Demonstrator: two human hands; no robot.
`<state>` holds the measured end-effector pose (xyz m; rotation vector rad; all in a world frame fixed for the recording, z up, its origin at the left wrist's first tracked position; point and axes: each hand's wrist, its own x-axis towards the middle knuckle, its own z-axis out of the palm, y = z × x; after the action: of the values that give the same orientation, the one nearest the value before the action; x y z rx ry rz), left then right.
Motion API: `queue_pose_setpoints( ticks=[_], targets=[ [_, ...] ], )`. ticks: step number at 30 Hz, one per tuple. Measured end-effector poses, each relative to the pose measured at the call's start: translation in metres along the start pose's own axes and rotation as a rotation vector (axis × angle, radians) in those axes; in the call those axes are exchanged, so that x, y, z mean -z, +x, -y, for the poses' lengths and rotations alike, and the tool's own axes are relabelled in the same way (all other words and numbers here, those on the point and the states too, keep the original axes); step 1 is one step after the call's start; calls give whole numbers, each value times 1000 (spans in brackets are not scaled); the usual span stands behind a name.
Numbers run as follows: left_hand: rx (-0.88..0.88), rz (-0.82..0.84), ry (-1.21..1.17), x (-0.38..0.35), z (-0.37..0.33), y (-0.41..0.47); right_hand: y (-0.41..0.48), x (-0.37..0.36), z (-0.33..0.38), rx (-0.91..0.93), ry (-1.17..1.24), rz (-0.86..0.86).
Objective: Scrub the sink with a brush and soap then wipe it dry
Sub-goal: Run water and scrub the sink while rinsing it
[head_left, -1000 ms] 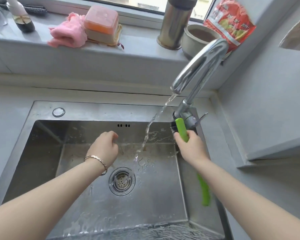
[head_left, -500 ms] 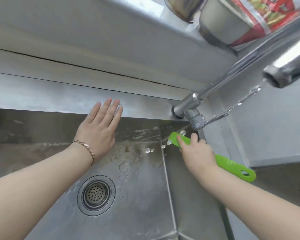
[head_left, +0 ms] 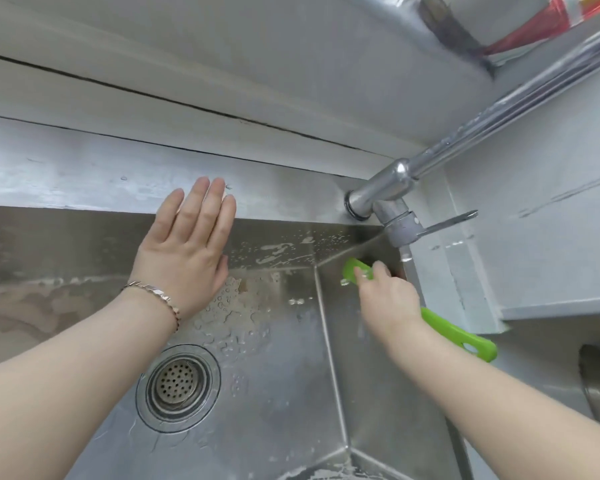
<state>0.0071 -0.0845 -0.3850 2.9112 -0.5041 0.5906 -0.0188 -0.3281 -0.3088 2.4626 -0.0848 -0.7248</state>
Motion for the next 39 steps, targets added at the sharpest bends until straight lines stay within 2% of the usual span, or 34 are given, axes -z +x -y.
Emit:
queue_pose_setpoints(
  ticks=[1,4,6,8,10,12,14,17,21,23,25,26,27,29,31,32,33,36,39],
  targets=[
    [6,-6,-3,-1,-1,0,-1,-2,-4,-26,-32,-44],
    [6,-21,2,0,1,-1,-29,-25,-2,47,-63,-103],
    [-10,-30,2,-1,1,-1,-33,-18,-5,60,-162,1],
    [-15,-35,0,-1,0,0,-20,7,-16,-27,-127,-176],
    [-7,-41,-2,-1,0,0,-18,19,-20,-55,-202,-127],
    [3,-41,-1,-2,0,-1,-33,18,-19,-37,-227,-196],
    [9,-34,1,-2,0,-2,-38,16,-24,-17,-185,-100],
    [2,-21,-5,-1,-1,-1,-19,30,-24,-62,-50,-170],
    [21,-12,18,0,0,-2,-5,23,-22,-10,-154,-148],
    [12,-26,33,-2,0,-2,3,12,-18,-4,-284,-249],
    [8,-35,56,-5,0,-2,10,1,-4,-90,-332,-135],
    [11,-41,61,-5,0,-2,20,-12,0,17,-261,-106],
    [12,-46,65,-6,-1,-1,30,-35,3,119,-236,-175],
    [13,-60,73,-6,-2,-1,25,-56,17,169,-270,-192],
    [13,-77,74,-7,-3,0,6,-57,31,168,-293,26],
    [13,-85,76,-7,-3,0,4,-58,27,224,-320,49],
    [10,-93,83,-7,-3,0,13,-58,25,256,-310,0],
    [2,-94,99,-8,-3,-1,44,-29,22,170,-170,-67],
    [7,-99,116,-7,-1,-1,31,-52,32,248,-190,27]
  ],
)
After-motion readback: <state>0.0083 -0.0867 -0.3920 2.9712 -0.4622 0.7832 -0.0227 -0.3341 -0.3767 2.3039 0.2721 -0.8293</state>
